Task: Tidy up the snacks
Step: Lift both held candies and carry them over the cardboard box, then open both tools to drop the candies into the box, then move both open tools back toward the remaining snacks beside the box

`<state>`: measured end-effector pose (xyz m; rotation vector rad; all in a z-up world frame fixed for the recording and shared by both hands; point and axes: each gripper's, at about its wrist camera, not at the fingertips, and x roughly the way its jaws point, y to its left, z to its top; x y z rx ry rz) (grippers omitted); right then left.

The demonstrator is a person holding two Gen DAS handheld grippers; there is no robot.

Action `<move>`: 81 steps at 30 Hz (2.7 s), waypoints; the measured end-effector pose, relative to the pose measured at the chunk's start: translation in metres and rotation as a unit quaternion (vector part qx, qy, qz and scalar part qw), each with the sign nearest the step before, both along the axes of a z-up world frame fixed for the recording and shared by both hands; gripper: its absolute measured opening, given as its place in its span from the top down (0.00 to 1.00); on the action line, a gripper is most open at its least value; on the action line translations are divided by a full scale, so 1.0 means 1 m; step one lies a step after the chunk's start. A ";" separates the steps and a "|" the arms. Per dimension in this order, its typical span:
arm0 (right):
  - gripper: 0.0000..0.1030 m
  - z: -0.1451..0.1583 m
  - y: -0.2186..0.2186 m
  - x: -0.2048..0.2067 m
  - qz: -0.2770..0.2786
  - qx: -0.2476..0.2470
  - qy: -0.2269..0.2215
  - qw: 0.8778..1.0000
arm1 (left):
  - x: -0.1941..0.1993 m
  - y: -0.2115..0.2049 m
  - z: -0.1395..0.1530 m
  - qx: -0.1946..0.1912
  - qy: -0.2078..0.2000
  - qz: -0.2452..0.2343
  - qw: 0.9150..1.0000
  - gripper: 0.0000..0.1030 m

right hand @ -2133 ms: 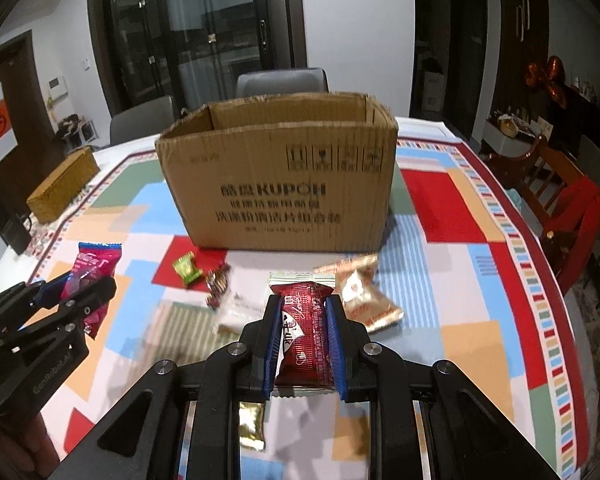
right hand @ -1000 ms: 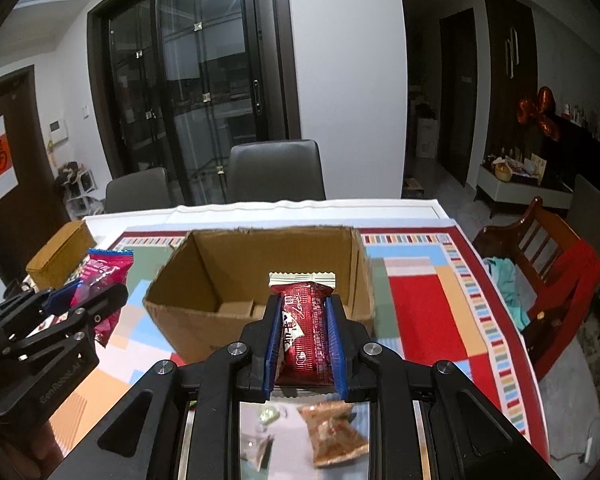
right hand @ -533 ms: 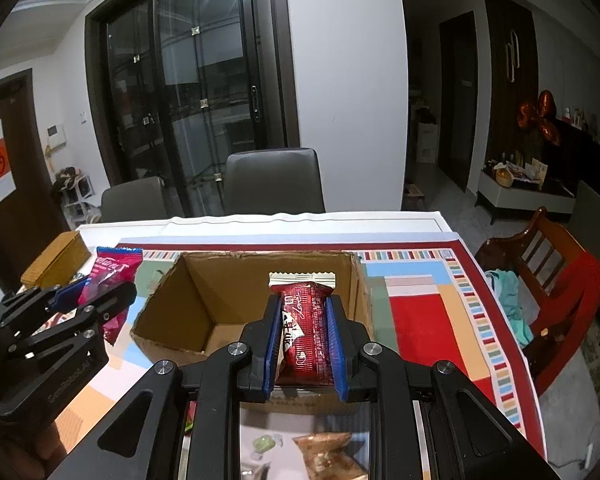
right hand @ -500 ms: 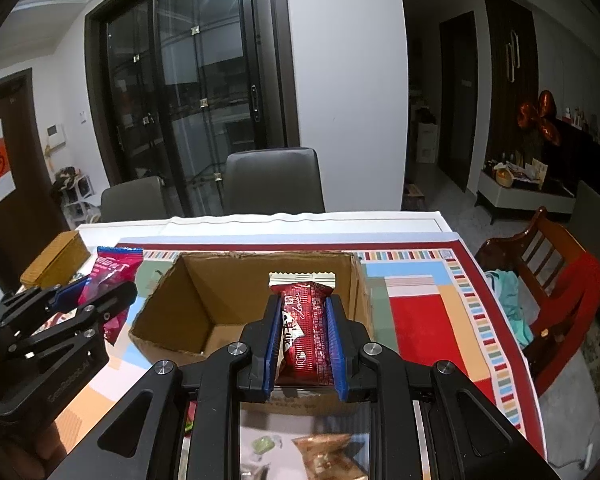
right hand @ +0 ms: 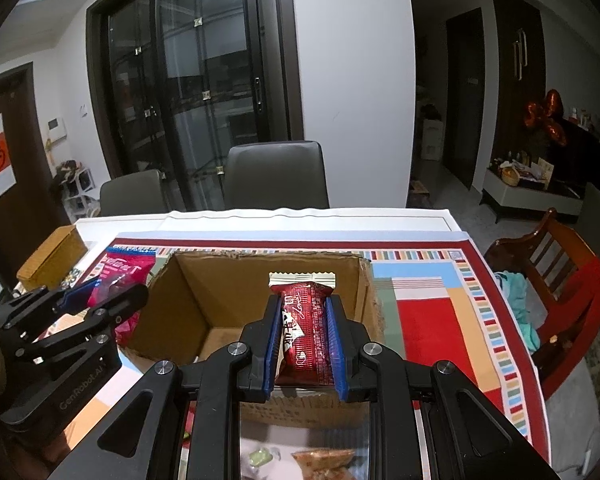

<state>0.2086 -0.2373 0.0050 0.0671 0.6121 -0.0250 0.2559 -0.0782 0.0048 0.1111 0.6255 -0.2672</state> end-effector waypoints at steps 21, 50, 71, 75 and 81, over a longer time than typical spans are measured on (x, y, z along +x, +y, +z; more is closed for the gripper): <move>0.77 -0.009 0.010 0.035 0.016 -0.006 0.010 1.000 | 0.030 -0.005 -0.013 0.003 0.015 -0.004 1.000 0.68; 0.25 0.007 0.003 0.022 -0.025 -0.020 -0.008 0.999 | 0.014 0.003 -0.003 0.004 -0.005 0.020 1.000 0.25; 0.25 0.018 -0.001 -0.024 -0.028 -0.019 -0.021 0.999 | -0.033 0.006 0.014 0.000 -0.020 0.018 1.000 0.23; 0.25 0.015 -0.003 -0.031 -0.028 -0.020 -0.019 0.999 | -0.041 0.007 0.013 0.000 -0.018 0.017 1.000 0.23; 0.25 0.008 -0.004 -0.041 -0.027 -0.023 -0.013 0.999 | -0.052 0.006 0.010 0.001 -0.015 0.016 1.000 0.23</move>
